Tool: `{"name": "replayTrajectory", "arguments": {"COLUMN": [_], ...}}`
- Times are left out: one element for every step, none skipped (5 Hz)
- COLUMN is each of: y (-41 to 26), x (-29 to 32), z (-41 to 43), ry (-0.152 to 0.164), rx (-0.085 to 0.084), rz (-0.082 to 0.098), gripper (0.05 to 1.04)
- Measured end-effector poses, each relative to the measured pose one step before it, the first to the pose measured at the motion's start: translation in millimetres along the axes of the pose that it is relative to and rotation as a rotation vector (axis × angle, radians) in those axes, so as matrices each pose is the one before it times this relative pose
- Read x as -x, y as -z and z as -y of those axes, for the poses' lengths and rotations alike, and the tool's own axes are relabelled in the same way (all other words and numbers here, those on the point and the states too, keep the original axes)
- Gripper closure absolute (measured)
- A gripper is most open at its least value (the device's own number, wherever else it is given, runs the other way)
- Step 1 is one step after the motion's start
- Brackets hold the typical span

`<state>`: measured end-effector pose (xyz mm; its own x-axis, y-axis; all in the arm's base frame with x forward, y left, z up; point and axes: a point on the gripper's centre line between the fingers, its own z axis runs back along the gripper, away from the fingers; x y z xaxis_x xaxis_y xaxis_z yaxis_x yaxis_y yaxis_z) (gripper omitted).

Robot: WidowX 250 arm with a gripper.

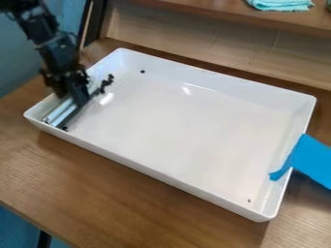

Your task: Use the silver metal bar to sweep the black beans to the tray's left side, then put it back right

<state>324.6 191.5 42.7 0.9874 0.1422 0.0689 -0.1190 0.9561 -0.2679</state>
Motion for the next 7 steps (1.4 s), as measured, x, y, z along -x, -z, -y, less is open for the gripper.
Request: {"name": "replayTrajectory", "arguments": {"y": [2.11, 5.1, -0.18, -13.12, 19.94, 12.76, 41.67], "x": [-8.69, -10.25, -3.54, -5.65, 2.67, 0.56, 9.39], "z": [38.18, 65.85, 44.72, 60.35, 49.58, 28.94, 9.11], "ry": [-0.0911, 0.0014, -0.0301, 0.0019, 0.0065, 0.0112, 0.021], "rx": [0.03, -0.0159, -0.0256, -0.0276, -0.0233, -0.0126, -0.054], "rz": [-0.0383, -0.0404, -0.0266, 0.0143, -0.0052, 0.0635, -0.0079], "gripper": [0.691, 0.691, 0.691, 0.691, 0.691, 0.691, 0.691]}}
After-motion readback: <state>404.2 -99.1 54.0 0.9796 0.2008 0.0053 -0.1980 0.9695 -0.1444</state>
